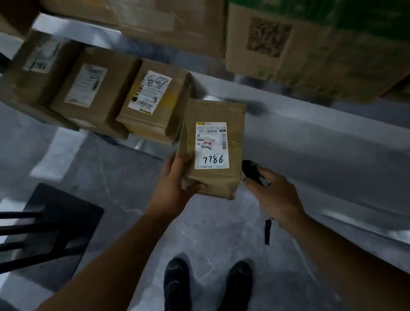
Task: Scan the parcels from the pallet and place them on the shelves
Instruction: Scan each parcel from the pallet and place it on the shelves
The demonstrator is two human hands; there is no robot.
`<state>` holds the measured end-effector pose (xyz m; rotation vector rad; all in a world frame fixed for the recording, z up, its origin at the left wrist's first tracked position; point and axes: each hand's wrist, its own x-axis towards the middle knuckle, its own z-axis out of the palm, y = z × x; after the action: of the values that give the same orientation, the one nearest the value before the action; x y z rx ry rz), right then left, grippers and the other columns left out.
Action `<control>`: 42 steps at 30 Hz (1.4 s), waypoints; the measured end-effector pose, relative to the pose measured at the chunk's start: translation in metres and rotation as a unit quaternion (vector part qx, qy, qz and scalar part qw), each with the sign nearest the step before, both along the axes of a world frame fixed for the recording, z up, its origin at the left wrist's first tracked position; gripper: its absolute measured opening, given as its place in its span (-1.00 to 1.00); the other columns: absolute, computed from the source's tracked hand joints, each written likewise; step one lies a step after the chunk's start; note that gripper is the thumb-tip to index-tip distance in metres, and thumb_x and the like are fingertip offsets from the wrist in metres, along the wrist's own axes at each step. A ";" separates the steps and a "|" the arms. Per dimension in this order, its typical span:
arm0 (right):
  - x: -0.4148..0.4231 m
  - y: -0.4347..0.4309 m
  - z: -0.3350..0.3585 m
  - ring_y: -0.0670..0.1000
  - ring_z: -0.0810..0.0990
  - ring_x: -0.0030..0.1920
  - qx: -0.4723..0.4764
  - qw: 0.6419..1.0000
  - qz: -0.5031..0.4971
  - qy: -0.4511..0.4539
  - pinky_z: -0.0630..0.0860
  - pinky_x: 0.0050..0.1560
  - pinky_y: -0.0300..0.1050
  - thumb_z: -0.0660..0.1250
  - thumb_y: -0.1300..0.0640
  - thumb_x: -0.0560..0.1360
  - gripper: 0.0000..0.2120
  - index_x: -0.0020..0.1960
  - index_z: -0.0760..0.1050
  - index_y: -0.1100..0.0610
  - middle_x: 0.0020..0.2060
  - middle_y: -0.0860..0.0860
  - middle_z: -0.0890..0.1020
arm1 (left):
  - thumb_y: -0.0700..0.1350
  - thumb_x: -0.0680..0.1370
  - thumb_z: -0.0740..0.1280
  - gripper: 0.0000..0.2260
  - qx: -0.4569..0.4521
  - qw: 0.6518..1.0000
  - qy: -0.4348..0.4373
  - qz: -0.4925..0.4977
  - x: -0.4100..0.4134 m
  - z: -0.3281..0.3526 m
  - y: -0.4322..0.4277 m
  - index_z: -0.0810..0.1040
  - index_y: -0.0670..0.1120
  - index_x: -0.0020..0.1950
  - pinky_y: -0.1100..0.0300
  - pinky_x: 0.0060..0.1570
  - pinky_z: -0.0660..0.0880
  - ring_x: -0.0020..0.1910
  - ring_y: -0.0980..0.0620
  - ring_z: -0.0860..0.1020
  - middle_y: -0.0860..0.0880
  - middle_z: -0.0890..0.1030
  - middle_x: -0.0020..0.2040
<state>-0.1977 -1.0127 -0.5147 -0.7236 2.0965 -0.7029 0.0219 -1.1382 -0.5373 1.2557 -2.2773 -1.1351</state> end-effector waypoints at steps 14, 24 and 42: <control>0.010 -0.080 -0.036 0.10 0.59 0.22 -0.004 0.998 -0.035 0.043 0.51 0.12 -0.11 0.35 -0.14 0.53 -0.58 0.38 0.52 -0.14 0.25 0.01 0.64 | 0.48 0.43 0.30 0.10 -0.212 0.943 -0.247 -0.071 -0.033 -0.042 -0.046 -0.22 -0.04 0.68 -0.14 0.56 -0.31 0.63 -0.21 -0.29 -0.13 -0.21 0.68; 0.021 0.018 0.041 0.00 0.63 0.15 -0.042 0.990 -0.128 0.035 0.58 0.11 -0.12 0.42 -0.18 0.50 -0.44 0.46 0.44 -0.10 0.24 -0.03 0.63 | 0.45 0.47 0.28 -0.03 -0.146 0.955 -0.212 -0.146 -0.023 0.040 -0.045 -0.05 0.02 0.69 -0.12 0.59 -0.26 0.66 -0.11 -0.17 -0.08 -0.10 0.69; 0.057 0.402 0.261 0.10 0.54 0.24 -0.058 0.931 -0.327 0.154 0.55 0.18 0.00 0.38 -0.27 0.47 -0.38 0.50 0.36 -0.21 0.29 0.04 0.50 | 0.49 0.47 0.23 -0.14 -0.197 0.932 -0.043 -0.302 -0.060 0.278 0.272 0.23 0.02 0.63 -0.14 0.58 -0.10 0.65 -0.14 0.02 -0.08 0.18 0.65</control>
<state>-0.1411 -0.6109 -0.2534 -0.1770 2.6322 -1.1352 -0.0386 -0.8663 -0.2588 0.4670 -2.8682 -0.7181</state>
